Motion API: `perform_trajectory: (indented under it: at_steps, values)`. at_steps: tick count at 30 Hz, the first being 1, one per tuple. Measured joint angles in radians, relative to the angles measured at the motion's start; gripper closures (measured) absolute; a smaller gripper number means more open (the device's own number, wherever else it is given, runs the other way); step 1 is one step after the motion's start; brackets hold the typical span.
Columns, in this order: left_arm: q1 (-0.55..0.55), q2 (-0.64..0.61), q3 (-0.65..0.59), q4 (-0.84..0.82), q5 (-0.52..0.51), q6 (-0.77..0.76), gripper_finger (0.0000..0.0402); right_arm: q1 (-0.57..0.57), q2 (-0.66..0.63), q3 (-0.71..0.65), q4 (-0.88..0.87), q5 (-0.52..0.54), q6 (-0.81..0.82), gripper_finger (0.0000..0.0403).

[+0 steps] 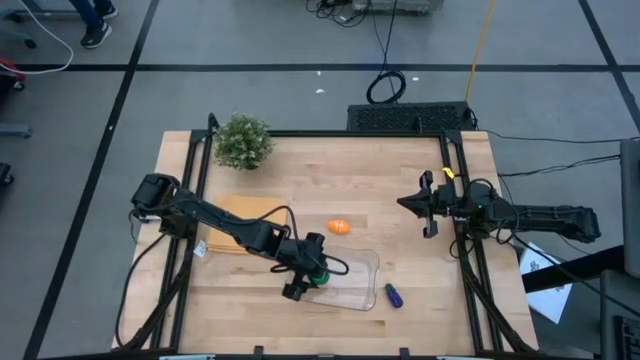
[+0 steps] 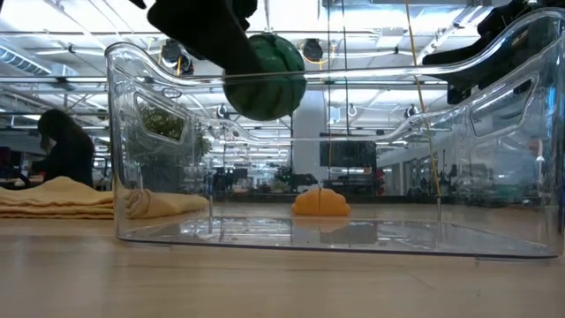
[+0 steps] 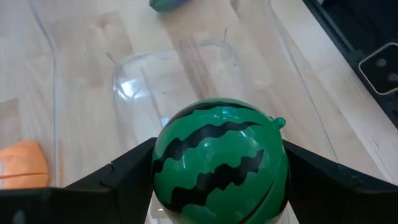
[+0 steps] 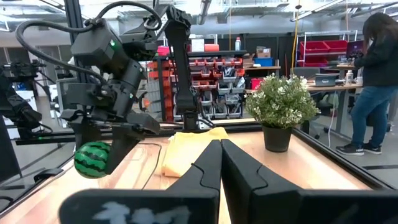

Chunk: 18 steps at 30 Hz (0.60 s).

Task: Pick and placing Produce into tupperware
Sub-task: Put the green watermelon into the transparent bin

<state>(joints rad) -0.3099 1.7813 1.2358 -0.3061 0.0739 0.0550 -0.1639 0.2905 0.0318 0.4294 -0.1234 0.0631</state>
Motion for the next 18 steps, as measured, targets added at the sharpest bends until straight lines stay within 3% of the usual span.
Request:
perform_trajectory:
  at_steps: [9, 18]
  values:
    - [0.002, 0.000, 0.035, 0.019, -0.048, -0.121, 0.0105, 0.000, 0.000, 0.000, 0.000, 0.000, 0.000, 0.0403]
    - [0.006, 0.015, 0.188, -0.197, -0.113, -0.191, 0.0105, 0.000, 0.000, 0.000, 0.000, 0.000, 0.000, 0.0403]
